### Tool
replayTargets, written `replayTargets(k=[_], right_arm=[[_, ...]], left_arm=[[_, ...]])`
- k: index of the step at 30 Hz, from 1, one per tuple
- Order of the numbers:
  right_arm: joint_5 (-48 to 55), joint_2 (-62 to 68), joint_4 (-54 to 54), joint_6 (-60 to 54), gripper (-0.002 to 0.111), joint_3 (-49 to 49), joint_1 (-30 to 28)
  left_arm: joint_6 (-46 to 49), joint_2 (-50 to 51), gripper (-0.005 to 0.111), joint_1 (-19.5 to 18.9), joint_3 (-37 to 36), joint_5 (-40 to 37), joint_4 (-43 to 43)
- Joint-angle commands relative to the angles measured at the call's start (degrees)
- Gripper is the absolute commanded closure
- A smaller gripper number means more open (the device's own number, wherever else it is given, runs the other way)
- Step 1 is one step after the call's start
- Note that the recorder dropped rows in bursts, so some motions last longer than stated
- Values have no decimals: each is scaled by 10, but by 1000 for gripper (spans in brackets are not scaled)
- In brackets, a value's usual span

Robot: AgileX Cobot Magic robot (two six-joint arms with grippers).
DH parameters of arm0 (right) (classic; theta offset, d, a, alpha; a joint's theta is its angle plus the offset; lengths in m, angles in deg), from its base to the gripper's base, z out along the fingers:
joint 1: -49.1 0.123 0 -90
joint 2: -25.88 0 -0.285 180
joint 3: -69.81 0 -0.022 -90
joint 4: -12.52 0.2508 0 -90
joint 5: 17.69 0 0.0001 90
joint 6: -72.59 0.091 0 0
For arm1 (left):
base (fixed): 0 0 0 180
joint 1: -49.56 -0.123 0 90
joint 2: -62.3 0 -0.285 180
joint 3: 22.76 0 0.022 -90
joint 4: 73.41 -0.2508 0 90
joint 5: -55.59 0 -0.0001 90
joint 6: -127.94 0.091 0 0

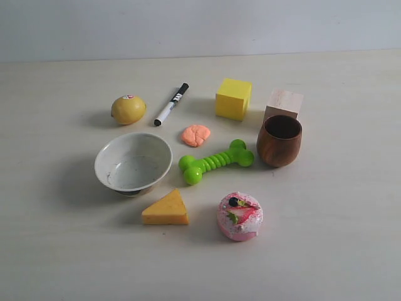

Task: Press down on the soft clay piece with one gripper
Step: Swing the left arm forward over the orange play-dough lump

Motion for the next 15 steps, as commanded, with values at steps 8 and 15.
replayTargets(k=[8, 15], right_arm=[[-5, -3, 2, -1, 108, -3, 1], [-5, -3, 2, -1, 108, -3, 1]], left_arm=[[29, 155, 107, 75, 79, -70, 14], [46, 257, 107, 139, 149, -142, 11]])
